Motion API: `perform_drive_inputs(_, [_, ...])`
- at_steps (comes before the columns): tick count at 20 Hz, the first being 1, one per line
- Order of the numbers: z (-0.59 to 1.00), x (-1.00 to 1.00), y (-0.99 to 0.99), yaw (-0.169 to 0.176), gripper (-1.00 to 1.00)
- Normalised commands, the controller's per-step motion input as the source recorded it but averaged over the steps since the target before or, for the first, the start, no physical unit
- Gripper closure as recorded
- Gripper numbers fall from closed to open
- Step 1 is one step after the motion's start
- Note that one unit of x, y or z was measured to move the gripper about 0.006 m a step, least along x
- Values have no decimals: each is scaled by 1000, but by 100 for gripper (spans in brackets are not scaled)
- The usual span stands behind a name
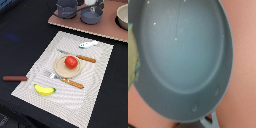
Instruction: Interact with the objects in diverse but meaningful ways.
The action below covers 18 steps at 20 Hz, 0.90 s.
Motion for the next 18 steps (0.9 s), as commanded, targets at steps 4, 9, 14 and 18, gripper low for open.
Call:
perform_drive_inputs(4, [101,479,-421,47,-100])
perform_drive_inputs(9, [49,511,-479,71,-100])
perform_drive_inputs(14, [33,512,-491,66,-100])
perform_drive_inputs(18, [4,494,-518,66,-100])
